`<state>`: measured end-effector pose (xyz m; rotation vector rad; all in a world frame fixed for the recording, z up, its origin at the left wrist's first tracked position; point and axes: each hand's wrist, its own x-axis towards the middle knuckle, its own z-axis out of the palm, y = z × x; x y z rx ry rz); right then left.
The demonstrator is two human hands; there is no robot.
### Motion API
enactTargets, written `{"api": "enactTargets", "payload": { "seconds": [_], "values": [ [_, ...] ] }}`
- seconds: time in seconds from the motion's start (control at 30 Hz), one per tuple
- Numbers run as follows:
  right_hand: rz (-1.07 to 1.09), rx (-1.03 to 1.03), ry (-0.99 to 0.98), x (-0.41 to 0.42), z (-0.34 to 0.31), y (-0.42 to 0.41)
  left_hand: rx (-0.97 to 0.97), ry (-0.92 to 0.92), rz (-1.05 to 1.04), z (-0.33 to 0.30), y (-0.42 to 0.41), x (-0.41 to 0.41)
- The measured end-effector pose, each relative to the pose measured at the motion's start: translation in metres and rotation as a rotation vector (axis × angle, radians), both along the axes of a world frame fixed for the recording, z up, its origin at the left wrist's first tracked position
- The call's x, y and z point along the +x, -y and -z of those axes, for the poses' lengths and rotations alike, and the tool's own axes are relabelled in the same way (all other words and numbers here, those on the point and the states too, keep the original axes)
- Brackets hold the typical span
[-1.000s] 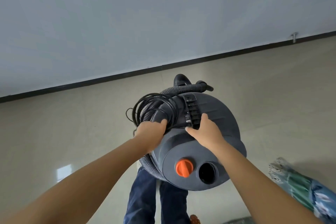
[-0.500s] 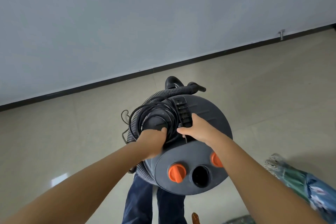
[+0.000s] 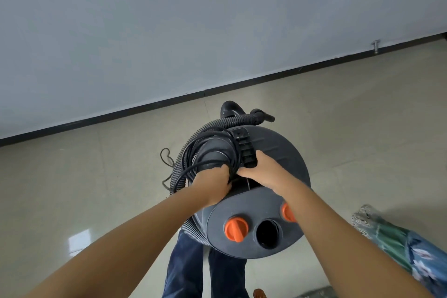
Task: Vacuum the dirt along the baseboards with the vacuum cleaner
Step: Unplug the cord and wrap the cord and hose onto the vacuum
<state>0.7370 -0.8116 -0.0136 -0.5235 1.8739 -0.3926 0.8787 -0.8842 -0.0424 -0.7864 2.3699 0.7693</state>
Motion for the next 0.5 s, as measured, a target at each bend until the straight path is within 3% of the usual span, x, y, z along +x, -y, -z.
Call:
{"api": "enactTargets", "payload": {
  "seconds": [0.07,0.13,0.23,0.33,0.5],
  "values": [
    [0.056,-0.007,0.168,-0.014,0.002,-0.005,-0.078,0.014,-0.093,-0.003,0.001,-0.008],
    [0.263,-0.041,0.332,-0.024,0.003,-0.011,-0.054,0.003,-0.266,-0.003,0.007,-0.015],
    [0.464,-0.073,0.397,-0.029,0.006,-0.012,0.231,-0.063,-0.482,-0.003,0.015,-0.021],
    [0.373,-0.028,0.412,-0.030,0.008,-0.006,0.577,-0.050,-0.565,-0.014,0.009,-0.026],
    [0.360,-0.022,0.539,-0.042,0.014,-0.003,0.752,0.063,-0.520,-0.029,0.018,-0.027]
  ]
}}
